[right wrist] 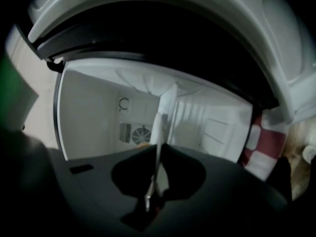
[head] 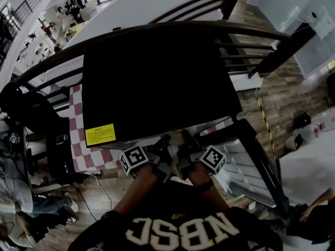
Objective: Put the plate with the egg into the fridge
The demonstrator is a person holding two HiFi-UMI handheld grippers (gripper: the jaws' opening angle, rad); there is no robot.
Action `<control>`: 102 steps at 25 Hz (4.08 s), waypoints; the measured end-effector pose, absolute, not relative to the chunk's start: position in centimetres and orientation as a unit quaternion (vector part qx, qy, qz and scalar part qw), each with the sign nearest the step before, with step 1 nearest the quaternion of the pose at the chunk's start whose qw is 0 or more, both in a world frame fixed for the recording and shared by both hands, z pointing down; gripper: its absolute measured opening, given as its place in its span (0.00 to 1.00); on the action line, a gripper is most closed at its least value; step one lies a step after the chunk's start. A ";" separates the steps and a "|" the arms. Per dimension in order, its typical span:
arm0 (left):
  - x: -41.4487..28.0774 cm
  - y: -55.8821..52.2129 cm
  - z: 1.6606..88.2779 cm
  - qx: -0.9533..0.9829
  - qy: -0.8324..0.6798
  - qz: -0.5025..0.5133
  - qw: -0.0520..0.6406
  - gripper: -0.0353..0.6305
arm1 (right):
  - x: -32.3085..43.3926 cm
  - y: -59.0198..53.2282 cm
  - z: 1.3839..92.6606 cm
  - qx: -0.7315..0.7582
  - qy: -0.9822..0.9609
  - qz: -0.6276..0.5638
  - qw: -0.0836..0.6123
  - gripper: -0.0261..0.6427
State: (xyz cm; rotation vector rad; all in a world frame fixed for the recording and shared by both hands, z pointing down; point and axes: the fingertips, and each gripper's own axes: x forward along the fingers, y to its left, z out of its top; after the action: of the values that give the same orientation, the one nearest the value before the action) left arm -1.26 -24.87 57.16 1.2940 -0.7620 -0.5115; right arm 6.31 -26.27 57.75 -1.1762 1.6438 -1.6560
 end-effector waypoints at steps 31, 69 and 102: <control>-0.1 -21.7 55.8 0.610 -0.321 -0.249 0.680 0.22 | 6.9 -22.2 57.1 -0.414 0.648 -0.601 0.218 0.25; -0.4 -26.5 56.1 0.624 -0.357 -0.204 0.664 0.09 | 5.6 -27.4 56.1 -0.416 0.663 -0.583 0.220 0.11; -6.8 -9.2 45.9 0.781 -0.602 -0.036 0.161 0.09 | 4.8 -11.1 47.5 -0.442 0.885 -0.142 -0.033 0.08</control>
State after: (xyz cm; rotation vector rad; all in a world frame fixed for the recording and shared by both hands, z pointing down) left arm -6.82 -9.22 45.85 2.2295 -1.7196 -0.1028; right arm 4.79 -11.11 47.45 -1.4183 2.8398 -0.4552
